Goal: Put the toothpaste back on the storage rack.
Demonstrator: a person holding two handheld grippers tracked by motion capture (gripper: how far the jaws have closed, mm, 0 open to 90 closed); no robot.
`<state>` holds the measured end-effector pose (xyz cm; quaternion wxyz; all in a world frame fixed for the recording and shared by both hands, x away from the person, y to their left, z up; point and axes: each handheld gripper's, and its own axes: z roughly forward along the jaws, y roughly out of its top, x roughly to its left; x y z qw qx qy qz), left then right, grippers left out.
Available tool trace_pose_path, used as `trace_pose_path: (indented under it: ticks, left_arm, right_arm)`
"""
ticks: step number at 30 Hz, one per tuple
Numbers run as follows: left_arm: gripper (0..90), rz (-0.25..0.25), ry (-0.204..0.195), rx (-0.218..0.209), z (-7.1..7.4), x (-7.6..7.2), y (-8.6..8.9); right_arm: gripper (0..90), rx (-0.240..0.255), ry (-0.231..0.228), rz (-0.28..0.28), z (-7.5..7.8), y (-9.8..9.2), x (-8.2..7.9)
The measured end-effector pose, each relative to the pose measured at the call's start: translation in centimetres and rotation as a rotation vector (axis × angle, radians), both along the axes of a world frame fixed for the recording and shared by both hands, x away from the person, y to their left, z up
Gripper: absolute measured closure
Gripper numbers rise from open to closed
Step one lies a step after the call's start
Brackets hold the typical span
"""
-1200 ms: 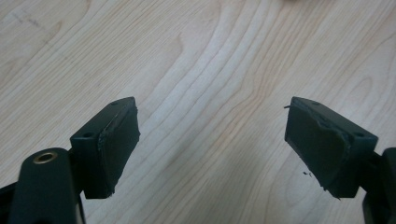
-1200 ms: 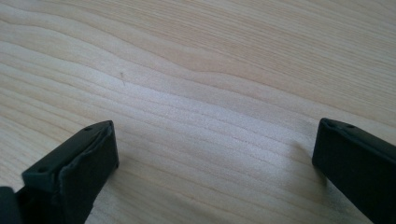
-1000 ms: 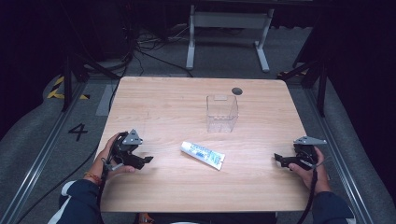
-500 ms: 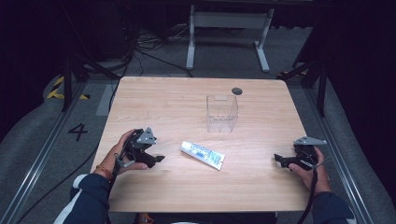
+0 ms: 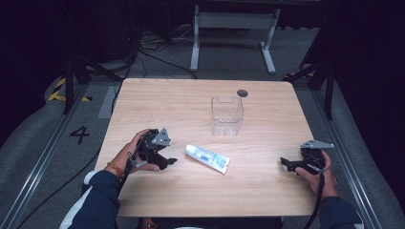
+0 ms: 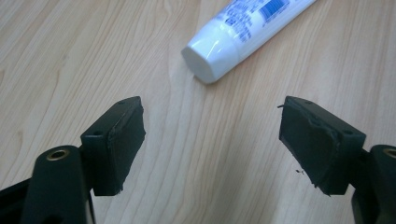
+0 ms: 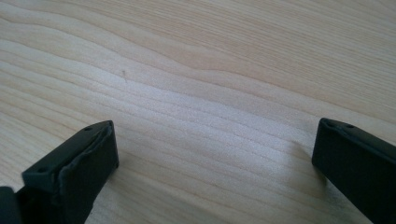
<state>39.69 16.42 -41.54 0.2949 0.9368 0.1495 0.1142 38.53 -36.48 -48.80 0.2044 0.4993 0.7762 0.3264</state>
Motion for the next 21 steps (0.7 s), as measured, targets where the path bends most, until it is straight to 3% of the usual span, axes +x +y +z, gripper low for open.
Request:
trace_pose_path:
  ticks: [14, 21]
  left_arm:
    - [22.6, -0.108, 0.007, 0.057, 0.2, 0.7, -4.4]
    - [23.5, -0.199, 0.018, 0.101, 0.4, 0.9, -6.9]
  right_arm:
    - [0.4, -0.004, -0.001, 0.004, 0.0, 0.0, 0.0]
    - [0.5, -0.004, -0.001, 0.003, 0.0, 0.0, -0.1]
